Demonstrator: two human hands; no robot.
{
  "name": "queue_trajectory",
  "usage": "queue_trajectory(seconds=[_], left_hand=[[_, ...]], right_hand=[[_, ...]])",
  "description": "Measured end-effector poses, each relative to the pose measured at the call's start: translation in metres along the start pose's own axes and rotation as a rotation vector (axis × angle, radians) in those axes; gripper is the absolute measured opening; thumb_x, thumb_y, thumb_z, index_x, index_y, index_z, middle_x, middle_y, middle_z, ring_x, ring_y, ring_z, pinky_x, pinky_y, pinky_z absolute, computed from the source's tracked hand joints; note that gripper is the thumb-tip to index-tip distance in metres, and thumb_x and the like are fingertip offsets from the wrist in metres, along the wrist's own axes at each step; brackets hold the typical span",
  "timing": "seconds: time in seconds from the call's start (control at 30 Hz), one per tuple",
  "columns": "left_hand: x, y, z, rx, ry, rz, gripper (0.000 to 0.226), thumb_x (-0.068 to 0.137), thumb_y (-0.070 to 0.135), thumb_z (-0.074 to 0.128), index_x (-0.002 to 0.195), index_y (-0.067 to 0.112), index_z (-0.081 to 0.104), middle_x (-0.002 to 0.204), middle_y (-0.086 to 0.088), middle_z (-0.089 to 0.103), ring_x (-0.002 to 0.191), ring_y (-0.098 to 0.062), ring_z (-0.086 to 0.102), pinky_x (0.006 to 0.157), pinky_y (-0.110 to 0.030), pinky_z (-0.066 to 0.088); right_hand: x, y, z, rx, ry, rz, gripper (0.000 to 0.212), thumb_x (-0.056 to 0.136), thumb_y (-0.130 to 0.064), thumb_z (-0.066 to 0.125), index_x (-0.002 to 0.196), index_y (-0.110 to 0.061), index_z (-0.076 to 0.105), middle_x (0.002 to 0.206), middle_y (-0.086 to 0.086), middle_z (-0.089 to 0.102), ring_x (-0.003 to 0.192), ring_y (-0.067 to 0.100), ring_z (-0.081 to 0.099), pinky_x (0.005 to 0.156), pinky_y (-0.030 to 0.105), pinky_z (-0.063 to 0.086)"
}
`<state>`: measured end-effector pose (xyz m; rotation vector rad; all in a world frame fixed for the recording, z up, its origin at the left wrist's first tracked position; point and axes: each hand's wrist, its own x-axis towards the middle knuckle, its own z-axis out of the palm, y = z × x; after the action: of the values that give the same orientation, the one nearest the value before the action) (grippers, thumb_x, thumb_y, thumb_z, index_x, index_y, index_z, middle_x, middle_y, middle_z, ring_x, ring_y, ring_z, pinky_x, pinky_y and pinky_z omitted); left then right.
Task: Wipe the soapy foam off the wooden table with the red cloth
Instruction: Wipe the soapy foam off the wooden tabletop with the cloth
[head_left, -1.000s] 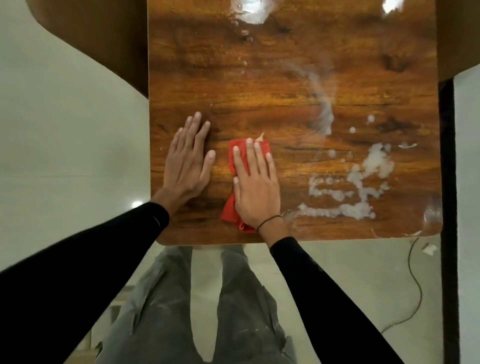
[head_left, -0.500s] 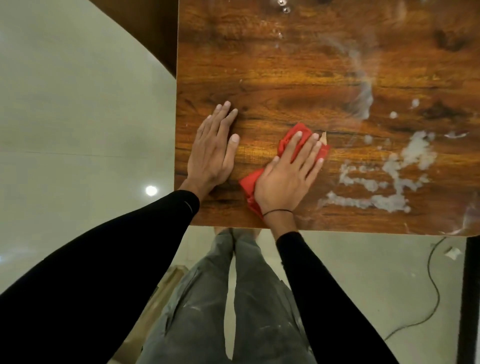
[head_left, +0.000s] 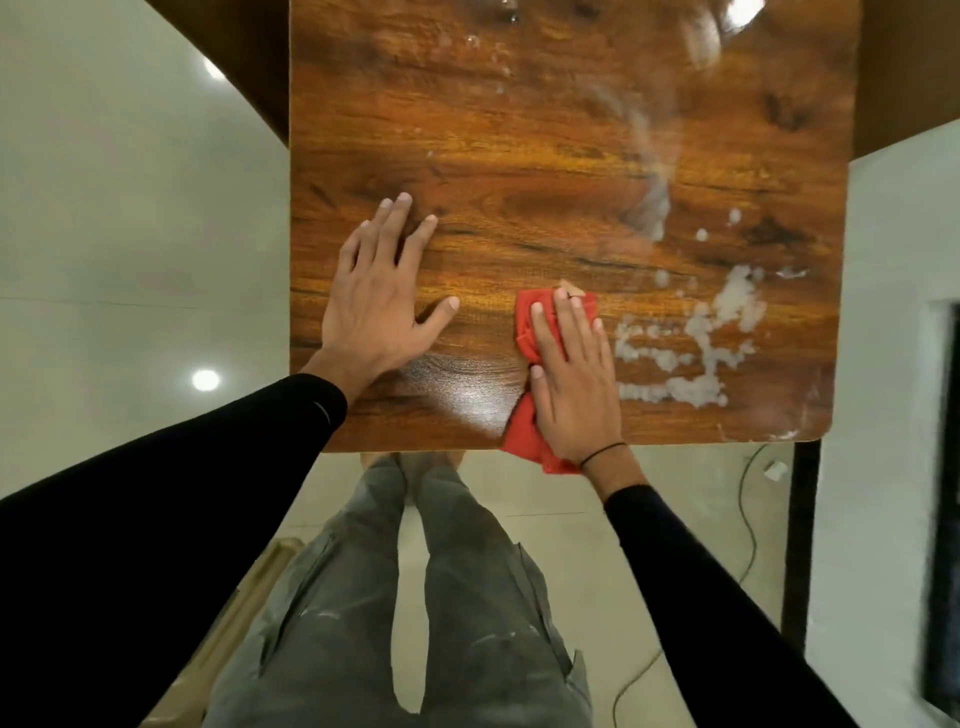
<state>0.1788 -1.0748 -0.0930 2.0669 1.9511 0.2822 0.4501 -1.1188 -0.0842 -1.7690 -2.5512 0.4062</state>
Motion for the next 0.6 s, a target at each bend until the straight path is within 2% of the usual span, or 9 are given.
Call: queue_trajectory(seconds=[0.07,0.13,0.23,0.37,0.43,0.5,0.6], left_hand=[[0.000,-0.001,0.000,0.020,-0.005,0.004,0.094,0.100,0.073,0.049,0.173,0.017,0.028,0.183,-0.016,0.016,0.170,-0.035,0.016,0.136,-0.054,0.018],[0.000,-0.001,0.000,0.034,-0.012,0.004,0.096,0.099,0.074,0.049,0.173,0.018,0.026,0.184,-0.016,0.014,0.170,-0.035,0.015,0.136,-0.054,0.017],[0.002,-0.002,0.000,0.045,-0.019,-0.002,0.096,0.098,0.075,0.048,0.173,0.019,0.026,0.184,-0.015,0.014,0.170,-0.034,0.016,0.135,-0.054,0.019],[0.004,-0.002,-0.002,0.038,-0.011,-0.009,0.094,0.098,0.073,0.048,0.173,0.019,0.028,0.184,-0.015,0.015,0.170,-0.033,0.016,0.134,-0.053,0.019],[0.004,-0.002,-0.002,0.034,-0.006,-0.010,0.093,0.099,0.073,0.047,0.173,0.019,0.029,0.184,-0.015,0.016,0.170,-0.033,0.016,0.134,-0.052,0.019],[0.004,0.000,-0.001,0.037,-0.003,-0.018,0.092,0.099,0.072,0.047,0.173,0.019,0.031,0.183,-0.015,0.017,0.170,-0.033,0.017,0.134,-0.052,0.019],[0.005,0.003,0.000,0.044,-0.008,-0.031,0.092,0.098,0.073,0.047,0.171,0.020,0.032,0.183,-0.015,0.019,0.169,-0.035,0.019,0.133,-0.053,0.020]], right_hand=[[0.010,0.035,-0.012,-0.001,-0.002,-0.018,0.068,0.115,-0.028,0.039,0.179,-0.015,0.021,0.188,0.011,0.010,0.175,0.028,0.006,0.141,0.057,0.010],[0.022,0.060,-0.018,-0.011,0.023,0.072,0.068,0.115,-0.027,0.038,0.179,-0.014,0.022,0.188,0.012,0.011,0.175,0.030,0.008,0.140,0.057,0.010],[0.025,0.069,-0.018,-0.016,0.145,0.430,0.068,0.113,-0.024,0.038,0.178,-0.009,0.023,0.187,0.016,0.014,0.174,0.035,0.011,0.141,0.056,0.011],[0.012,0.032,-0.004,0.022,0.284,0.983,0.068,0.114,-0.023,0.041,0.178,-0.009,0.022,0.186,0.020,0.015,0.173,0.037,0.013,0.139,0.059,0.013],[0.013,0.008,0.002,0.045,0.300,1.124,0.069,0.115,-0.026,0.043,0.179,-0.011,0.020,0.186,0.020,0.014,0.173,0.037,0.013,0.138,0.059,0.014],[0.018,-0.011,0.006,0.032,0.264,1.060,0.071,0.114,-0.030,0.041,0.179,-0.010,0.019,0.186,0.020,0.013,0.173,0.038,0.013,0.139,0.060,0.014],[0.029,-0.015,0.009,-0.024,0.219,0.708,0.074,0.112,-0.034,0.038,0.179,-0.009,0.017,0.186,0.021,0.012,0.174,0.038,0.010,0.140,0.058,0.011]])
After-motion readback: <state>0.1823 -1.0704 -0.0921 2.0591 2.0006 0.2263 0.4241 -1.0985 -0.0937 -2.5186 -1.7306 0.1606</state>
